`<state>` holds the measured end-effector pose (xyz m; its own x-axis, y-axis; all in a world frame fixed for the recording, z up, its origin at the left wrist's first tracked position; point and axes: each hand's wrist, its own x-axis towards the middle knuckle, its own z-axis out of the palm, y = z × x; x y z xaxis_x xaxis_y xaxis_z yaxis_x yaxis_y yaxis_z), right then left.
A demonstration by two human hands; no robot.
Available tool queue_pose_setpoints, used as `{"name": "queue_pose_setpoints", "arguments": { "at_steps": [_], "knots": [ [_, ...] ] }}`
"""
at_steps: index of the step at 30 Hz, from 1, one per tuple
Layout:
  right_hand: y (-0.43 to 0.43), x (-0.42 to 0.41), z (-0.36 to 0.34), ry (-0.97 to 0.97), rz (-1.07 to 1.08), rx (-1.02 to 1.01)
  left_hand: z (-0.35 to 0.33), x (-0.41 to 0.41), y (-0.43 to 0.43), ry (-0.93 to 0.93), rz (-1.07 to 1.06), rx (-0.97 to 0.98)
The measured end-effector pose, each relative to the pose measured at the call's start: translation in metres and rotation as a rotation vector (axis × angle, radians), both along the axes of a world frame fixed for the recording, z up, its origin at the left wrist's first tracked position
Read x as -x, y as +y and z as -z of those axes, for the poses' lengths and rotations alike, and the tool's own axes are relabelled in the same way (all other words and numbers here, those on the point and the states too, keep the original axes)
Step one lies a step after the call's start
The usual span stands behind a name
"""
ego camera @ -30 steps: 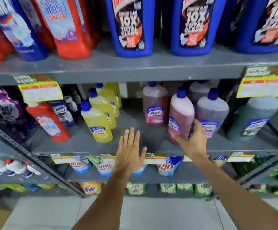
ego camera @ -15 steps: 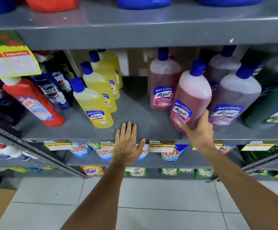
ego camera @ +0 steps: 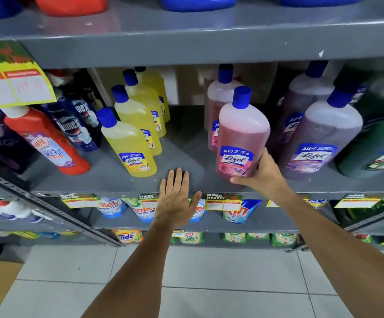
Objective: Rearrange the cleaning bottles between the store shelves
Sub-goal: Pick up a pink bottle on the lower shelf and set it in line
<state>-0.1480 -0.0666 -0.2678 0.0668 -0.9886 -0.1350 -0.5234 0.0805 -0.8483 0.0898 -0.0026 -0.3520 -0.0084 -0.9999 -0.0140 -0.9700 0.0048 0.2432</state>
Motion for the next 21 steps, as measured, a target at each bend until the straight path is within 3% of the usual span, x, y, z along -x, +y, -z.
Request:
{"name": "queue_pose_setpoints", "arguments": {
  "at_steps": [11,21],
  "knots": [
    [-0.014,-0.001,0.002,-0.002,-0.085,-0.041,0.004,-0.001,-0.001,-0.015,-0.008,-0.005],
    [-0.014,-0.01,0.008,-0.008,-0.026,-0.012,0.002,0.001,-0.001,-0.003,-0.009,-0.004]
  ]
}}
